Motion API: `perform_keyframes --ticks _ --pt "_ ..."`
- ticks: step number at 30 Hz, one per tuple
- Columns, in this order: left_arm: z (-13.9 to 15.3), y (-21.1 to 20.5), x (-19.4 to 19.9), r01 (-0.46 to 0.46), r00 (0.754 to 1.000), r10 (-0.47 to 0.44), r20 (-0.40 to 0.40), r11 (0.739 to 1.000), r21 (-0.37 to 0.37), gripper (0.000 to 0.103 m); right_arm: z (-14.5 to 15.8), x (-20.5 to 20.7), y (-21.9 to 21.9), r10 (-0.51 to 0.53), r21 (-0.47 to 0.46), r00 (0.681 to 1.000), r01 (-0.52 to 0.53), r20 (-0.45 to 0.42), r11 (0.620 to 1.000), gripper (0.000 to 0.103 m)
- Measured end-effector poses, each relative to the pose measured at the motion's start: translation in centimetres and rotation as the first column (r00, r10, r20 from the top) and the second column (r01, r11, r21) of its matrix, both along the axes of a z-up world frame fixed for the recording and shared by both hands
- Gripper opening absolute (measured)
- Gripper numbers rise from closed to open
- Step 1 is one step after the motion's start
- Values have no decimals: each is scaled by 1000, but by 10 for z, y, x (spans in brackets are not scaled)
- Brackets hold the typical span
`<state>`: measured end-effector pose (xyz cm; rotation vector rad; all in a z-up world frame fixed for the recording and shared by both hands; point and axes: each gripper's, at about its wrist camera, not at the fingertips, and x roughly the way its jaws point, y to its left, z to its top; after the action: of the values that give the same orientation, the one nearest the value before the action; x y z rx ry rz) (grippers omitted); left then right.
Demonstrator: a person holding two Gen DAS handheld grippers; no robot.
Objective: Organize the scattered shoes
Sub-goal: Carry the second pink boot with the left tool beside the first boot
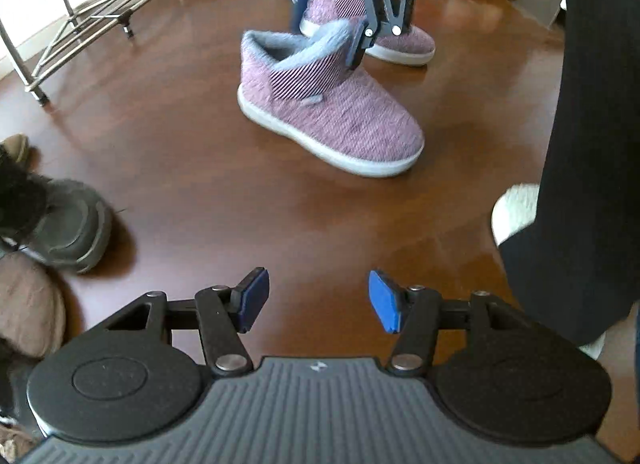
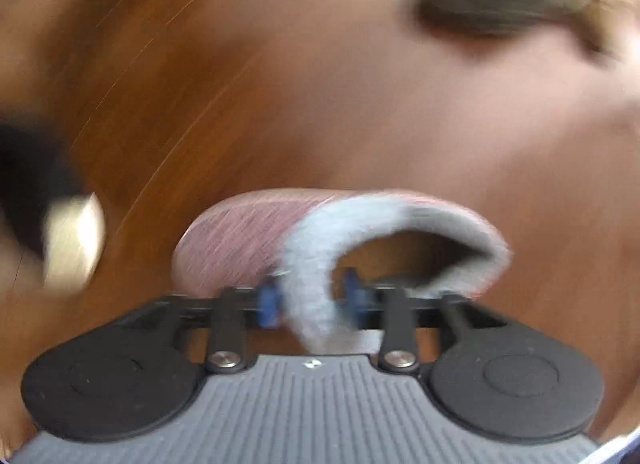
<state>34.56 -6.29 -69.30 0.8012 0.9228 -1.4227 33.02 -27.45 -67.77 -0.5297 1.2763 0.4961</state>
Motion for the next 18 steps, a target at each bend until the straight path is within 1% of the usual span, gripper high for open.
perform_keyframes --ticks 1,2,3,4,6,7,8,9,10,11,12,13,14,15,16,17,18 --pt "0 -6 -2 -7 1000 7 -1 1000 -4 59 4 -7 -6 -94 18 993 93 64 995 89" --pt "2 -12 -5 -11 1000 11 1 1000 -3 59 9 -21 -14 -255 67 958 248 134 967 89" --pt "4 -18 -7 -11 1000 10 9 1000 5 59 12 -40 -22 -469 148 865 448 178 882 89" --pt "5 -20 -7 -9 1000 9 15 1000 10 59 12 -66 -26 -678 254 711 631 187 733 89" --pt "13 -29 -9 -16 999 15 34 999 34 59 5 -94 -24 -844 336 515 777 147 533 90" --pt "19 -34 -9 -24 999 22 37 999 46 59 0 -103 -23 -876 353 466 804 126 479 89" --pt "22 -36 -9 -23 999 21 33 998 52 59 -9 -112 -15 -909 377 406 831 93 409 89" --pt "29 -39 -9 -10 1000 8 26 998 61 59 -19 -118 -4 -929 385 360 849 81 362 88" --pt "34 -41 -8 15 1000 -16 27 998 63 59 -25 -120 2 -932 385 352 852 82 356 87" --pt "36 -42 -7 33 999 -35 39 998 62 60 -36 -117 17 -926 372 357 848 127 378 86" --pt "37 -44 -6 46 998 -49 48 997 58 60 -39 -115 24 -920 368 358 843 160 392 84" --pt "36 -45 -3 53 997 -56 53 997 50 60 -43 -114 31 -906 353 358 837 226 419 84" --pt "34 -47 0 53 997 -55 58 998 39 60 -47 -111 34 -899 335 357 839 255 428 84" --pt "29 -50 5 42 997 -43 62 999 23 60 -53 -106 40 -884 308 352 842 308 443 84" --pt "24 -53 9 31 998 -32 57 999 11 60 -56 -105 42 -876 312 352 835 330 453 79" --pt "20 -57 12 24 999 -25 45 1000 7 60 -60 -104 43 -865 318 361 823 349 471 64" --pt "19 -60 12 34 999 -34 32 999 8 60 -66 -105 44 -849 324 388 801 360 504 61"
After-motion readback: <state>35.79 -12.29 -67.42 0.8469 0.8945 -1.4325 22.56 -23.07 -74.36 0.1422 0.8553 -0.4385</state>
